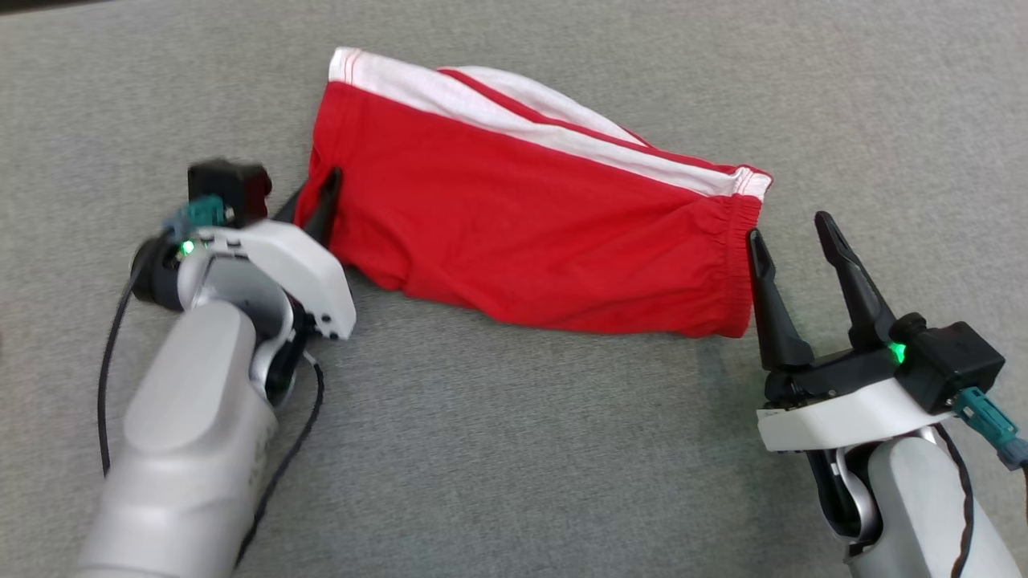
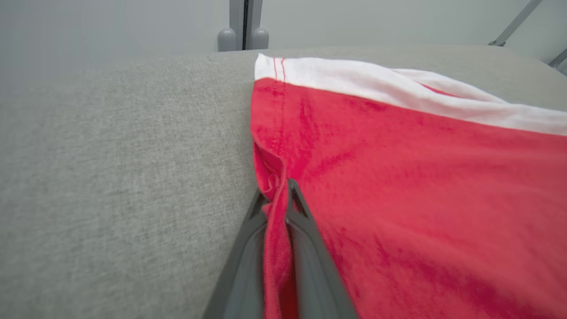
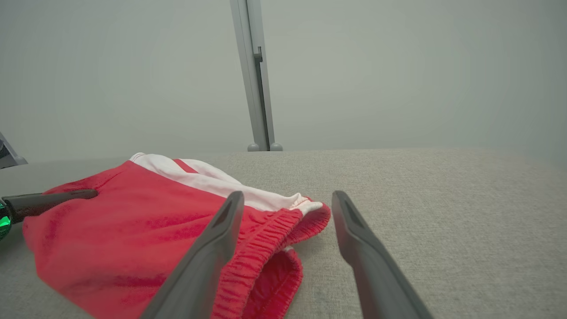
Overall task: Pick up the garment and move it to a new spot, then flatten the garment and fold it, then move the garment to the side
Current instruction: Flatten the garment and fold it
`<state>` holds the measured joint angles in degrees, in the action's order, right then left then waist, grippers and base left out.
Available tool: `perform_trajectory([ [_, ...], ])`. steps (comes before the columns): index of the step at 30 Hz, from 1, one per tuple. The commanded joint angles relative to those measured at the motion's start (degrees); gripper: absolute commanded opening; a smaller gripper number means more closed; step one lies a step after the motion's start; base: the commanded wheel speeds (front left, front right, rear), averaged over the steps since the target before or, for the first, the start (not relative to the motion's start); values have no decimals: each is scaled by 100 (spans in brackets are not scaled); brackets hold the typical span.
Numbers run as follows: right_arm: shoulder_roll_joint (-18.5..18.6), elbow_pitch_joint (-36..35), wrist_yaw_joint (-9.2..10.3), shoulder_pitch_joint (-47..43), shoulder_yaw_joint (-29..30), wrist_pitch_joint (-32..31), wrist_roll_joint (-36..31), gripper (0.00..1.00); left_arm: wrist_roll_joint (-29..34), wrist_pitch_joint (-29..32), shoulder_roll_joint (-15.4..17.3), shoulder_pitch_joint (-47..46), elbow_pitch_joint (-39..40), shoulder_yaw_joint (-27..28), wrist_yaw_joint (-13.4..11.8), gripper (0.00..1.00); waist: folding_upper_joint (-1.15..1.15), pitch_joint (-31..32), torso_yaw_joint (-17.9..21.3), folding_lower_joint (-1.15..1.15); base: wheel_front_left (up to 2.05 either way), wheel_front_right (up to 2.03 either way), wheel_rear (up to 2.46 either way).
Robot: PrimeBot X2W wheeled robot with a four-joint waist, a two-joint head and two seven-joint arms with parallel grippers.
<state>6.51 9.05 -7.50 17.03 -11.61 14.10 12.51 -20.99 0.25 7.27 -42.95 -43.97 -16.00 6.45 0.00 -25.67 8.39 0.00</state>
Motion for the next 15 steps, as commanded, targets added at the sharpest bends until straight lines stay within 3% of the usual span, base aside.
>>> perform_trajectory([
  [1,50,7,2,-32,39,-6,-21,100,-42,-63,43,396,50,21,-80,0,0,85,-138,0,0,0,0],
  [7,97,-63,2,-221,107,-110,-37,100,-346,-314,12,1483,947,218,-229,0,0,306,-492,0,0,0,0],
  [15,132,-40,2,-445,136,-251,-1,100,-578,49,101,2593,2139,325,-509,0,0,577,-710,0,0,0,0],
])
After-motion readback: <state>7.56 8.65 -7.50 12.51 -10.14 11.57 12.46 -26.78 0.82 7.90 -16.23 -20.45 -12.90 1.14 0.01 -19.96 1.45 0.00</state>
